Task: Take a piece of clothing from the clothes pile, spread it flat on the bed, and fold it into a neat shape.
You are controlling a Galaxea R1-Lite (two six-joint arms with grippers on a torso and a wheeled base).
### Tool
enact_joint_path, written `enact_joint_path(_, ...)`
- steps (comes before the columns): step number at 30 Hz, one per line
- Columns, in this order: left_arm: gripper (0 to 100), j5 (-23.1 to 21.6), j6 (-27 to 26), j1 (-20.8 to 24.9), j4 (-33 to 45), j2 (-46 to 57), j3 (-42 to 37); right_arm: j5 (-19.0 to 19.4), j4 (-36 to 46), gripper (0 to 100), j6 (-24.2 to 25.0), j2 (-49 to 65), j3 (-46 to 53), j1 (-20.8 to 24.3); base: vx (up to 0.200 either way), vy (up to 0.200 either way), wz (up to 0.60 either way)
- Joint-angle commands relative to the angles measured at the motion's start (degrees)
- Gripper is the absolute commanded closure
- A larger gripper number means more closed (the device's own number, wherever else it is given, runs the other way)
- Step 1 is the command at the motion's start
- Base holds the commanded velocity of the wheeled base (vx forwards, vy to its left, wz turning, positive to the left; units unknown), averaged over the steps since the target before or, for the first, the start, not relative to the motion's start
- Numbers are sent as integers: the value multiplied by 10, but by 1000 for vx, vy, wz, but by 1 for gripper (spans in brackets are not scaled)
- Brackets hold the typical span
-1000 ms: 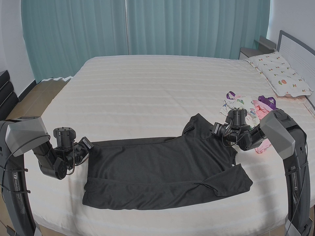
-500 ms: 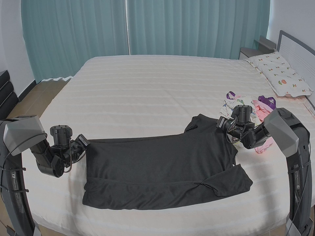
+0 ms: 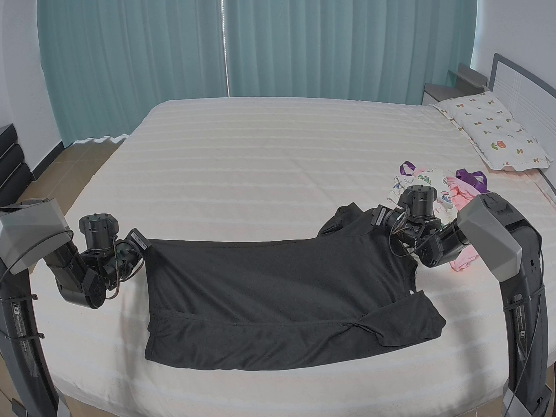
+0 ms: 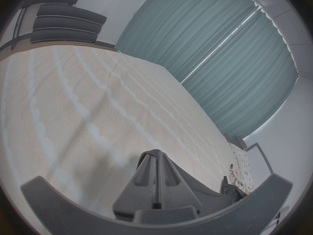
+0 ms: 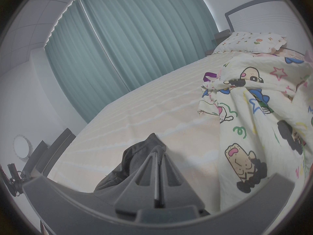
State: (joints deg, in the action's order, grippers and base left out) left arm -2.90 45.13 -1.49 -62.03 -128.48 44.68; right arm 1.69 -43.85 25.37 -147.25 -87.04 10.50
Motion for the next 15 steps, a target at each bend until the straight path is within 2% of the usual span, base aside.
enact_joint_path(1, 100, -1, 0, -3, 0, 7, -1, 0, -1, 100, -1, -2, -7, 0, 0, 0, 0)
enact_joint_path(15, 100, -6, 0, -10, 1, 2, 2, -49, -37, 100, 5, 1, 6, -2, 0, 0, 0)
